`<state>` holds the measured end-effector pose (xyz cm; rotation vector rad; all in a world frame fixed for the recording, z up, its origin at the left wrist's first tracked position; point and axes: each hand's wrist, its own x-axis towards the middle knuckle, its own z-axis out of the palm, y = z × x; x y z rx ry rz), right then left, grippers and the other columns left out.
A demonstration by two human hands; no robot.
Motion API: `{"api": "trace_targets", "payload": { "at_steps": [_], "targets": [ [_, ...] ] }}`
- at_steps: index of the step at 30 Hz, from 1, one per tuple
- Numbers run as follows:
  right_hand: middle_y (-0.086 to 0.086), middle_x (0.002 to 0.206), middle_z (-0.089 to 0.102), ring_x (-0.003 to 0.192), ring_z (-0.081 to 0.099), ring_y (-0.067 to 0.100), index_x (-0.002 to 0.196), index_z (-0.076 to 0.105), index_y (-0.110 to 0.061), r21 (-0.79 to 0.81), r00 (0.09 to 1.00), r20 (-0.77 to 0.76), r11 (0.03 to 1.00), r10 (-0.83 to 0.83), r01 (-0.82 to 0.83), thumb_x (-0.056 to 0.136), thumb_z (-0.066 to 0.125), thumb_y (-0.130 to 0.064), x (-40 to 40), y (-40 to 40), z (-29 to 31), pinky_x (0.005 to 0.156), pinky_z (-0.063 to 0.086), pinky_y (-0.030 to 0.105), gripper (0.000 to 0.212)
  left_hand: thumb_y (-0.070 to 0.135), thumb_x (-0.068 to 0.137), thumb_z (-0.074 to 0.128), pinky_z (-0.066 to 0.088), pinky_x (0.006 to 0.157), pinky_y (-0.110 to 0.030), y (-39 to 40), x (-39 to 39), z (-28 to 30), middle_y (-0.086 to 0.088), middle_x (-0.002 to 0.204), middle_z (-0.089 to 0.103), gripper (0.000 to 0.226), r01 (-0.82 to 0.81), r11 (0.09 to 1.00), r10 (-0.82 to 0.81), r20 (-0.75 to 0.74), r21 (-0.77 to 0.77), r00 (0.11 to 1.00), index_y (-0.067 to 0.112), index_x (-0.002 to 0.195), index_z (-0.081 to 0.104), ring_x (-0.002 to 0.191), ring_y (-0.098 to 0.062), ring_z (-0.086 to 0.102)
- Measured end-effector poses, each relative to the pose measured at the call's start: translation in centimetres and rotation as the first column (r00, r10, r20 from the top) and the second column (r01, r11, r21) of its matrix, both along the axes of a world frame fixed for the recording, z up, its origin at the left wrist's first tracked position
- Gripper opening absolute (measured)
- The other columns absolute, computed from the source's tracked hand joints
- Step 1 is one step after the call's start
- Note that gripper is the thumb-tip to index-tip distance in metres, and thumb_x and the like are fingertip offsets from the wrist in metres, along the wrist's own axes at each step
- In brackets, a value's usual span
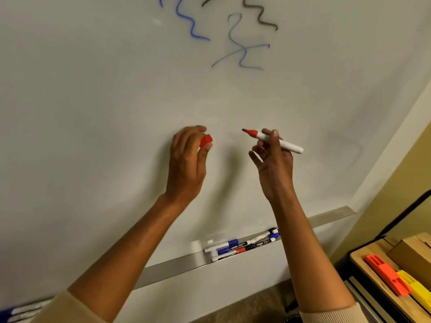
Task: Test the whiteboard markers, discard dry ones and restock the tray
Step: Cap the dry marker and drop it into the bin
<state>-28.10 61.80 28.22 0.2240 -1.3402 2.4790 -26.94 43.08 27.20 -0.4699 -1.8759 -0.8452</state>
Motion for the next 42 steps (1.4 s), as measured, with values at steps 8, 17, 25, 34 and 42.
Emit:
{"api": "trace_targets", "payload": {
  "at_steps": [8, 17, 25, 34, 42],
  "targets": [
    [0.006, 0.096, 0.073, 0.098, 0.068, 0.021, 0.114, 0.07, -0.019, 0.149, 0.983, -0.163, 0.987, 0.086, -0.061, 0.098, 0.061, -0.025, 0.6, -5.0, 4.9, 0.103, 0.048, 0.051, 0.019, 0.025, 0.104, 0.045, 0.03, 0.112, -0.054, -4.6, -1.1, 5.8, -0.015, 0.145, 0.047, 0.028, -0.188, 0.976, 0.163, -0.204, -0.11, 0.965, 0.004, 0.101, 0.063, 0.14, -0.033, 0.034],
    [0.0, 0.106, 0.076, 0.112, 0.067, 0.021, 0.122, 0.069, -0.011, 0.318, 0.903, -0.429, 0.935, -0.008, 0.159, 0.103, 0.048, -0.029, 0.2, -9.3, 7.9, 0.106, 0.048, 0.044, 0.034, 0.031, 0.102, 0.052, 0.009, 0.115, -0.063, -8.2, -3.5, 9.7, -0.014, 0.15, 0.041, 0.025, -0.47, 0.876, 0.409, -0.353, -0.106, 0.841, 0.013, 0.109, 0.068, 0.144, -0.036, 0.029],
    [0.008, 0.118, 0.072, 0.108, 0.068, 0.011, 0.124, 0.067, 0.0, 0.297, 0.704, -0.694, 0.831, -0.151, 0.471, 0.096, 0.062, -0.009, -2.2, -12.3, 9.7, 0.092, 0.053, 0.024, 0.03, 0.031, 0.097, 0.06, 0.026, 0.114, -0.058, -8.4, -5.8, 8.9, -0.013, 0.143, 0.051, 0.027, -0.634, 0.767, 0.514, -0.495, -0.1, 0.7, 0.021, 0.121, 0.069, 0.137, -0.039, 0.04],
    [0.005, 0.11, 0.074, 0.097, 0.069, 0.016, 0.121, 0.069, -0.002, 0.222, 0.556, -0.772, 0.689, -0.309, 0.69, 0.093, 0.064, -0.008, -4.2, -12.8, 9.6, 0.084, 0.056, 0.036, 0.029, 0.031, 0.097, 0.062, 0.029, 0.113, -0.057, -8.5, -5.9, 8.8, -0.015, 0.14, 0.054, 0.027, -0.659, 0.746, 0.531, -0.51, -0.098, 0.677, 0.02, 0.12, 0.07, 0.134, -0.041, 0.044],
    [0.004, 0.104, 0.075, 0.094, 0.069, 0.013, 0.116, 0.072, -0.004, 0.261, 0.615, -0.721, 0.697, -0.319, 0.668, 0.091, 0.065, -0.007, -3.8, -11.2, 7.2, 0.083, 0.055, 0.029, 0.026, 0.032, 0.097, 0.061, 0.029, 0.113, -0.058, -8.4, -5.8, 8.9, -0.015, 0.141, 0.052, 0.028, -0.654, 0.748, 0.523, -0.51, -0.109, 0.683, 0.02, 0.122, 0.068, 0.135, -0.042, 0.043]
  ]
}}
